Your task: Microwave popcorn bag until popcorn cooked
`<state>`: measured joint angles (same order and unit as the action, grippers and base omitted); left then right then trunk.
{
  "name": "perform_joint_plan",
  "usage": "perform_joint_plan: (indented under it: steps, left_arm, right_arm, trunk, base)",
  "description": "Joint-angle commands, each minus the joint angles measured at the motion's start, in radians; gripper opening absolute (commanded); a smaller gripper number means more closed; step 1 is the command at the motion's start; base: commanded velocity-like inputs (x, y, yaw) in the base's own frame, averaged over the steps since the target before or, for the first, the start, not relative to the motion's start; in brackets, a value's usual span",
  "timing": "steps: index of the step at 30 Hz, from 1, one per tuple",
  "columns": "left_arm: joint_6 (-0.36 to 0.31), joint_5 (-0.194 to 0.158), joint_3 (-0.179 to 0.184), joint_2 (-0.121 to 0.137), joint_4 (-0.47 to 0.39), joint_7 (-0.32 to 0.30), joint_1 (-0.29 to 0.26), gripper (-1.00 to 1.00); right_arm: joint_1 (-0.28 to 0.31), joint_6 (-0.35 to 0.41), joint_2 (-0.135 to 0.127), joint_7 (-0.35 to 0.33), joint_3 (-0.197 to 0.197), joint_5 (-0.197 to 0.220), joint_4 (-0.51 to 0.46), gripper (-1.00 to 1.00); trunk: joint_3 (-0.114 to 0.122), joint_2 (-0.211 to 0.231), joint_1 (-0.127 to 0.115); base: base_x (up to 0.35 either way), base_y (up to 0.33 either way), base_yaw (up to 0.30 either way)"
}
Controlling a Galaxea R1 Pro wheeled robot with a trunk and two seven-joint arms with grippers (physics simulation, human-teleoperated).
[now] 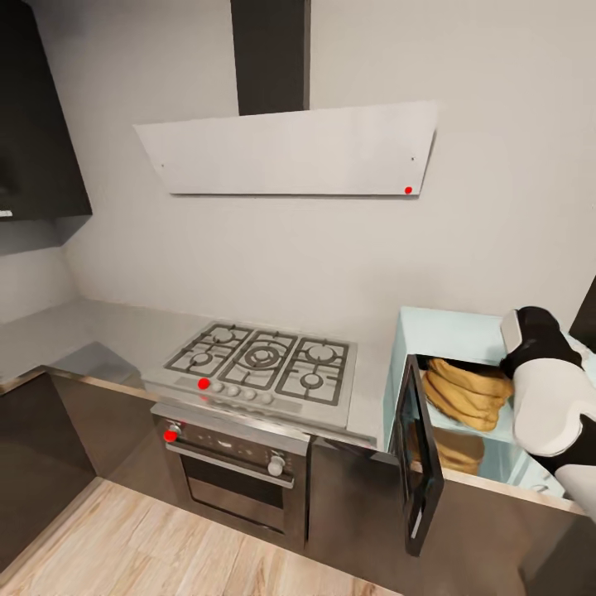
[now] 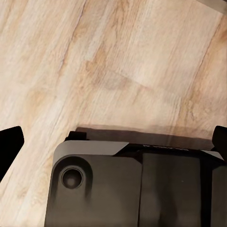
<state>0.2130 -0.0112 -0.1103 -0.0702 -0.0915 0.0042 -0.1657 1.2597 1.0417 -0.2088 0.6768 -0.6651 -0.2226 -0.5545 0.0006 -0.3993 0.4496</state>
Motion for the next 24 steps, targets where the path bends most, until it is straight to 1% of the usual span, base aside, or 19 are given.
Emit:
perform_joint_plan:
  steps: [1,6,8,10,12,14,17,19,21,23,24]
  left_arm:
    - [0.003,-0.001,-0.005,0.000,0.001,0.000,-0.001,1.00]
    - [0.003,-0.001,-0.005,0.000,0.001,0.000,-0.001,1.00]
    - [0.003,-0.001,-0.005,0.000,0.001,0.000,-0.001,1.00]
    - [0.003,-0.001,-0.005,0.000,0.001,0.000,-0.001,1.00]
    - [0.003,-0.001,-0.005,0.000,0.001,0.000,-0.001,1.00]
    - [0.003,-0.001,-0.005,0.000,0.001,0.000,-0.001,1.00]
    - [0.003,-0.001,-0.005,0.000,0.001,0.000,-0.001,1.00]
    - [0.003,-0.001,-0.005,0.000,0.001,0.000,-0.001,1.00]
    - [0.003,-0.001,-0.005,0.000,0.001,0.000,-0.001,1.00]
    - [0.003,-0.001,-0.005,0.000,0.001,0.000,0.000,1.00]
    - [0.003,-0.001,-0.005,0.000,0.001,0.000,0.000,1.00]
  right_arm:
    - [0.004,0.005,0.001,-0.005,-0.004,-0.008,-0.003,1.00]
    - [0.024,0.005,0.001,-0.005,-0.004,-0.008,-0.007,1.00]
    - [0.026,0.005,0.001,-0.005,-0.004,-0.006,-0.021,1.00]
    - [0.020,0.005,0.001,-0.007,-0.002,-0.003,-0.058,1.00]
    - [0.014,0.005,0.001,-0.023,-0.001,-0.003,-0.083,1.00]
    - [0.010,0.005,0.002,-0.064,0.002,-0.003,-0.098,1.00]
    - [-0.004,0.005,0.003,-0.104,0.026,-0.003,-0.103,1.00]
    - [-0.027,0.005,0.001,-0.166,0.037,-0.003,-0.103,1.00]
    - [-0.070,0.005,-0.001,-0.269,0.055,-0.006,-0.113,1.00]
    - [-0.155,0.005,-0.001,-0.396,0.096,-0.007,-0.194,1.00]
    - [-0.238,0.005,0.002,-0.507,0.138,-0.005,-0.308,1.00]
  trunk:
    - [0.000,-0.001,0.000]
    - [0.000,-0.001,0.000]
    - [0.000,-0.001,0.000]
    - [0.000,-0.001,0.000]
    - [0.000,-0.001,0.000]
    - [0.000,-0.001,0.000]
    - [0.000,-0.001,0.000]
    - [0.000,-0.001,0.000]
    - [0.000,-0.001,0.000]
    - [0.000,-0.001,0.000]
    - [0.000,-0.001,0.000]
  base:
    - [0.000,0.000,0.000]
    - [-0.001,0.000,0.000]
    - [-0.096,0.000,0.000]
    - [-0.267,0.000,0.000]
    - [-0.300,0.000,0.000]
    - [-0.314,0.000,0.000]
    - [-0.149,0.000,0.000]
    - [-0.031,0.000,0.000]
    - [-0.010,0.000,0.000]
    - [-0.004,0.000,0.000]
    - [-0.002,0.000,0.000]
